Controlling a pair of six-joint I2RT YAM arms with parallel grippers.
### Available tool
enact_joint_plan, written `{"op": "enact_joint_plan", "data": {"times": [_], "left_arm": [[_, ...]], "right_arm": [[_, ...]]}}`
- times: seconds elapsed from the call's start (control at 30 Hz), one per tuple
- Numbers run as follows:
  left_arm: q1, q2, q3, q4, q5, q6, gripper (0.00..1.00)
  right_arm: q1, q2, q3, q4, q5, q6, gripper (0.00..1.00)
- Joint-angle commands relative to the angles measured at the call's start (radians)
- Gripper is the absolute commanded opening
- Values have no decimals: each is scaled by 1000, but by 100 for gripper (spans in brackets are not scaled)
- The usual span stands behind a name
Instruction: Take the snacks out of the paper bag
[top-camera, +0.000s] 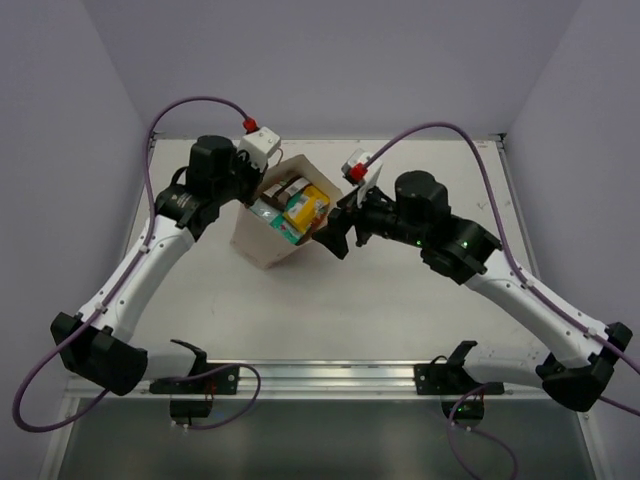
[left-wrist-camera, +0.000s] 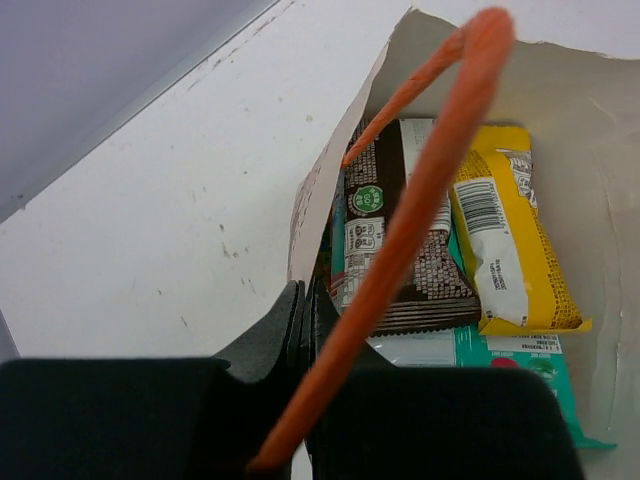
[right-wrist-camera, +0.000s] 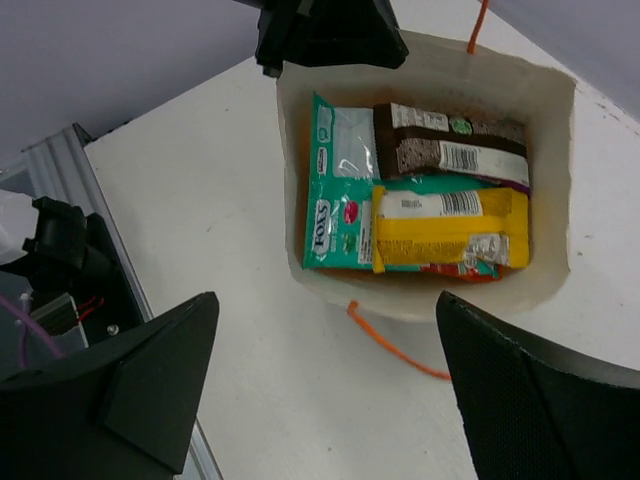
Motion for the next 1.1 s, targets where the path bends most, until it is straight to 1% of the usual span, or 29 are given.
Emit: {"op": "enact_joint_plan", "data": {"times": [0.0, 0.03, 0.07, 0.17, 0.3, 0.43, 0.53, 0.73, 0.97, 1.07], "left_arm": [[-41, -118, -37, 183, 8, 42, 0], [-46, -127, -47, 189, 10, 43, 0], [-53, -137, -56, 200, 11, 43, 0], [-55, -158, -83, 245, 19, 43, 0], [-55, -152, -99, 277, 48, 39, 0], [-55, -147, -119, 295, 60, 31, 0], [-56, -161, -139, 298, 56, 20, 0], [-59, -212, -172, 312, 54, -14, 0], [-61, -247, -195, 320, 71, -29, 0], [-61, -252, -200, 320, 73, -32, 0]], "right_arm": [[59, 50, 63, 80, 103, -61, 92], [67, 75, 68, 83, 103, -102, 85], [73, 84, 74, 88, 100, -141, 84], [81, 106, 70, 131, 108, -173, 84], [79, 165, 70, 165, 110, -182, 84], [79, 245, 86, 168, 125, -163, 78], [79, 283, 91, 197, 132, -101, 75], [79, 354, 103, 229, 136, -28, 75], [87, 458, 151, 223, 156, -26, 77], [87, 495, 166, 191, 169, -23, 77]]}}
